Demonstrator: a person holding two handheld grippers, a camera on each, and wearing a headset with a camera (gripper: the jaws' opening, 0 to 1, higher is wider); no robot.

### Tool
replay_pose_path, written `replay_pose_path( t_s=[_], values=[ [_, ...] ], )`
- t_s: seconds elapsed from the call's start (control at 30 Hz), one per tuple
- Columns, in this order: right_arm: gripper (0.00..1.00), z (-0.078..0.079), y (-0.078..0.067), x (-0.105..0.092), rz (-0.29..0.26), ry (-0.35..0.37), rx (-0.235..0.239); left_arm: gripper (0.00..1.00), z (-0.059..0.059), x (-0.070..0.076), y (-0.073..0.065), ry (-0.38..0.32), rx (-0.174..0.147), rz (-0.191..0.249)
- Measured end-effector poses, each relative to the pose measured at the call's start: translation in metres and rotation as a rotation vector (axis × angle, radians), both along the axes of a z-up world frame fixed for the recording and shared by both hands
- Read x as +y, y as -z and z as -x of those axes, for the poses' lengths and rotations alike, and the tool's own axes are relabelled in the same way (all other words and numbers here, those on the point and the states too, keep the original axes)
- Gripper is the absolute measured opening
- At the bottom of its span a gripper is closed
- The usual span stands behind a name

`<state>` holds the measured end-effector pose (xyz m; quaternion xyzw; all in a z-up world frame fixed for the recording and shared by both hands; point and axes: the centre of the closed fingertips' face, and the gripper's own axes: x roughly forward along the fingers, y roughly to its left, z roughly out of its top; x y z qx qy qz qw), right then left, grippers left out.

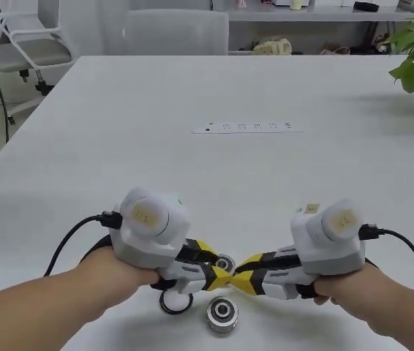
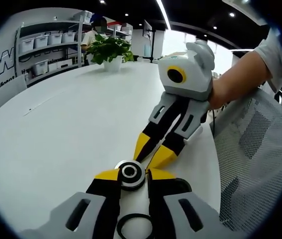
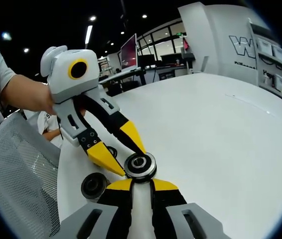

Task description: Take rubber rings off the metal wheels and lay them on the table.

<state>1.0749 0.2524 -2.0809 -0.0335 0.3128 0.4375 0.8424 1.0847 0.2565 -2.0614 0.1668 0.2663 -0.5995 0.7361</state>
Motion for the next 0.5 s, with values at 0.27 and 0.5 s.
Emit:
replay_pose_path(
  t_s=[0.27, 0.5],
  values=[
    [0.09, -0.0009, -0.0003, 0.0001, -0.01, 0.008, 0.002, 0.08, -0.0047, 0.0013, 0.0011, -0.024, -0.037, -0.002],
    [0.08, -0.0013, -0.0002, -0.0001, -0.022, 0.013, 0.007, 0.07, -0.0048, 0.0013, 0.0013, 0.004, -0.086, -0.022]
  ],
)
